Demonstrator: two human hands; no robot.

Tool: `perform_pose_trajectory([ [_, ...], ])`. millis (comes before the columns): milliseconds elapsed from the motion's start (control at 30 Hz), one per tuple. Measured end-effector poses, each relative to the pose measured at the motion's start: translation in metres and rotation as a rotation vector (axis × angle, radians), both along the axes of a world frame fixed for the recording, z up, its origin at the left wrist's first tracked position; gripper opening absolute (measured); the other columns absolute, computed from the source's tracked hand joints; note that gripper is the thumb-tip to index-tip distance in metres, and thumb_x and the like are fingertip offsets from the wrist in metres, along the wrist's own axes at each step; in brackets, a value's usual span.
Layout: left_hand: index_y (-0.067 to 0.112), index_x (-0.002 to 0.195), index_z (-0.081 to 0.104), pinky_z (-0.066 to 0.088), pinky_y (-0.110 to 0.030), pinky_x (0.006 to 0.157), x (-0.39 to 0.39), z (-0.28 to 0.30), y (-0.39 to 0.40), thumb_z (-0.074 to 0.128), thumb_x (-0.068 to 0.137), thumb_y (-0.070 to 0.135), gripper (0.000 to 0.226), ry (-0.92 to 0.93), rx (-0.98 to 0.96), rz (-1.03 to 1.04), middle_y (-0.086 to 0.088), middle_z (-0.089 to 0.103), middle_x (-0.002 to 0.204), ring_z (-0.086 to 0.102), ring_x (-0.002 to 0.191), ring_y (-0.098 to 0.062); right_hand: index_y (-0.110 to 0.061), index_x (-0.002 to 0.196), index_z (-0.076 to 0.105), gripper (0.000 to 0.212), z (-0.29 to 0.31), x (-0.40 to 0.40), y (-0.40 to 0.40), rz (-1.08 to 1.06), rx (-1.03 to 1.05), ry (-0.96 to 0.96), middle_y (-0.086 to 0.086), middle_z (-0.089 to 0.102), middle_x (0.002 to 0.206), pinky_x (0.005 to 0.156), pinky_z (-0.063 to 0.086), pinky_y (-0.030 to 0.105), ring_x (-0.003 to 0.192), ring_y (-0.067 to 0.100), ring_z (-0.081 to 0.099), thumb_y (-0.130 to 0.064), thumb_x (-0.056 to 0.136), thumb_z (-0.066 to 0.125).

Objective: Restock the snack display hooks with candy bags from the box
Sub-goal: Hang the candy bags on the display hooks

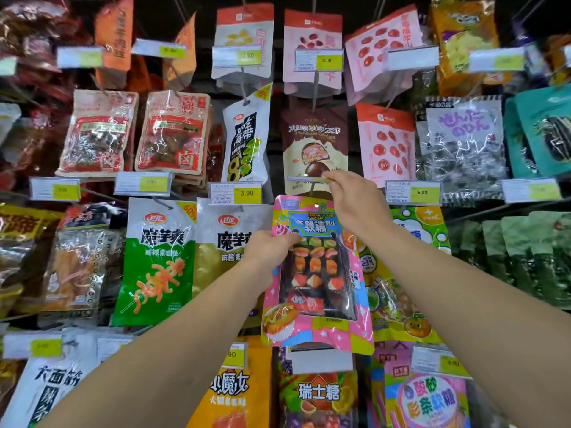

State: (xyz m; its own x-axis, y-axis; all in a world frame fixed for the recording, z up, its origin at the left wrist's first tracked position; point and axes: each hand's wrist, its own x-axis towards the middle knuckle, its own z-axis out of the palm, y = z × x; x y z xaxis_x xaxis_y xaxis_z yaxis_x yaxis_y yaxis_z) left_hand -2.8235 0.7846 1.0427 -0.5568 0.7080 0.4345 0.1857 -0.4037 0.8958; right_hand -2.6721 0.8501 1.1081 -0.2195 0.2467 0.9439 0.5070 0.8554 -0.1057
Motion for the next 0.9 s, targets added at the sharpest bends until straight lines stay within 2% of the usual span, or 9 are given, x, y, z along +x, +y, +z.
perform_pose_trajectory([
  [133,0.012,0.086,0.071,0.056,-0.052,0.087,0.002,0.008,0.002,0.078,0.068,0.031,0.027,-0.01,0.029,0.002,-0.01,0.076,0.088,0.072,0.089,-0.032,-0.024,0.125,0.062,0.031,0.003,0.001,-0.005,-0.022,-0.008,0.015,0.004,0.066,0.124,0.086,0.05,0.044,0.11,0.032,0.059,-0.03,0.104,0.039],
  [300,0.012,0.084,0.071,0.059,-0.05,0.081,0.003,0.006,-0.007,0.077,0.079,0.026,0.016,0.001,0.018,0.05,-0.011,0.076,0.083,0.073,0.081,-0.031,-0.025,0.125,0.061,0.032,0.005,0.005,-0.009,-0.033,-0.033,0.004,0.006,0.068,0.118,0.084,0.051,0.045,0.108,0.032,0.059,-0.032,0.104,0.039],
  [567,0.011,0.086,0.069,0.06,-0.044,0.079,0.012,0.008,-0.023,0.074,0.083,0.024,0.014,-0.013,0.032,0.08,-0.01,0.076,0.085,0.073,0.081,-0.029,-0.025,0.124,0.061,0.031,0.006,0.006,-0.014,-0.051,-0.056,-0.007,0.006,0.068,0.116,0.082,0.051,0.042,0.108,0.032,0.059,-0.032,0.105,0.038],
  [700,0.013,0.083,0.071,0.058,-0.05,0.084,0.017,0.014,-0.02,0.079,0.07,0.033,0.025,-0.007,0.029,0.101,-0.009,0.076,0.085,0.072,0.084,-0.031,-0.026,0.124,0.061,0.031,0.008,0.008,-0.014,-0.065,-0.063,-0.027,0.007,0.068,0.114,0.08,0.049,0.042,0.108,0.033,0.058,-0.032,0.105,0.037],
  [900,0.015,0.084,0.07,0.058,-0.05,0.083,0.017,0.006,-0.014,0.078,0.062,0.039,0.033,-0.023,0.006,0.107,-0.007,0.076,0.085,0.072,0.084,-0.031,-0.026,0.124,0.061,0.032,0.007,0.009,-0.016,-0.067,-0.069,-0.025,0.007,0.068,0.112,0.08,0.05,0.042,0.106,0.032,0.058,-0.033,0.105,0.037],
])
